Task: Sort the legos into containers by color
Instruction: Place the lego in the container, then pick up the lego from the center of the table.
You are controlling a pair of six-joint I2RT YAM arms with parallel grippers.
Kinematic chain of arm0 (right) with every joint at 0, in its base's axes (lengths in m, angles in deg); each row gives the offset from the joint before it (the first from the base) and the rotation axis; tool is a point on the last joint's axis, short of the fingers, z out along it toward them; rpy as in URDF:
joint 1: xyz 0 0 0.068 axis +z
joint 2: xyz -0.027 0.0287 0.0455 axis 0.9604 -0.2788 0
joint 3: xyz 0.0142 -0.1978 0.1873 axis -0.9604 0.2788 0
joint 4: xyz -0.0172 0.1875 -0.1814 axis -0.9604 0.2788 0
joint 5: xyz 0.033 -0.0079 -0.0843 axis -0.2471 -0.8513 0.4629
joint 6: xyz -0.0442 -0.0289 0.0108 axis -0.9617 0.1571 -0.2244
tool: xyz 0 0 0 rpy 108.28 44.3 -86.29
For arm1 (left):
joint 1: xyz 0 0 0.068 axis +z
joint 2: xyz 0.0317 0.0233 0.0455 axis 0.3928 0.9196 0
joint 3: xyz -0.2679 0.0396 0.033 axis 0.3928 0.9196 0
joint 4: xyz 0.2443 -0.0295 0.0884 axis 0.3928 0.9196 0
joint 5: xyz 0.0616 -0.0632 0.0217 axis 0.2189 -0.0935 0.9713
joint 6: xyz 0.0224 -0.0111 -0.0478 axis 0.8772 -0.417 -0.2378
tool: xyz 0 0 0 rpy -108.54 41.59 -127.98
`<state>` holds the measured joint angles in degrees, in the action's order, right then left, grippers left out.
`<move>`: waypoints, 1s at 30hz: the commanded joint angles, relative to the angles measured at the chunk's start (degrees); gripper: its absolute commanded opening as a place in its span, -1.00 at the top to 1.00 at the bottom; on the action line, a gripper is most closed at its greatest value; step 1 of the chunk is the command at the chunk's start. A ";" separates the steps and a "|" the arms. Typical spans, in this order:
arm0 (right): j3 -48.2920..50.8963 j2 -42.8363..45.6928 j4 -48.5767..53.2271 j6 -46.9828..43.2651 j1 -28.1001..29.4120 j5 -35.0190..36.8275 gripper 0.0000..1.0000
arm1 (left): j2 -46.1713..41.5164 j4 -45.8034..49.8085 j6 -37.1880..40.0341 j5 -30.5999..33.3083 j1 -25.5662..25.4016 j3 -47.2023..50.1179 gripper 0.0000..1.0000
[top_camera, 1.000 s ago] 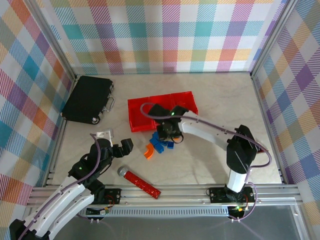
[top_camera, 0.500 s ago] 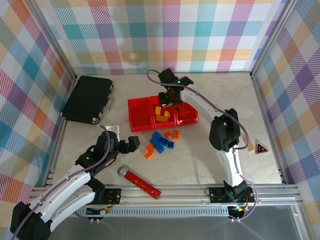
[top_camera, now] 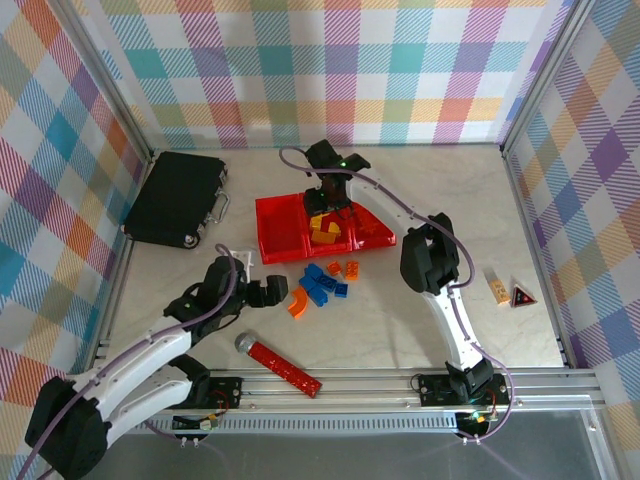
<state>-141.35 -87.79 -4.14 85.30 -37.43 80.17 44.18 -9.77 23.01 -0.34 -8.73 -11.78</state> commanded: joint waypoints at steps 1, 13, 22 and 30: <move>-1.71 0.38 1.40 -0.96 0.01 -0.86 -0.17 | 3.68 0.06 1.62 -3.65 -0.70 -1.97 -1.00; 5.44 11.19 1.34 1.39 0.01 -2.21 -0.43 | 8.67 -1.78 2.06 -5.79 -1.10 -4.87 -0.99; 33.35 30.19 -8.03 12.92 0.09 -5.02 -0.38 | 8.21 -6.18 0.78 -5.09 -1.28 -2.95 -0.99; 51.66 37.74 -12.66 21.20 0.18 -3.40 -0.36 | 12.92 -7.59 1.26 -6.00 -1.84 -4.50 -0.99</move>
<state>-92.67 -51.86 -14.50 102.20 -37.43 76.00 55.61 -16.22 23.88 -5.50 -9.51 -15.19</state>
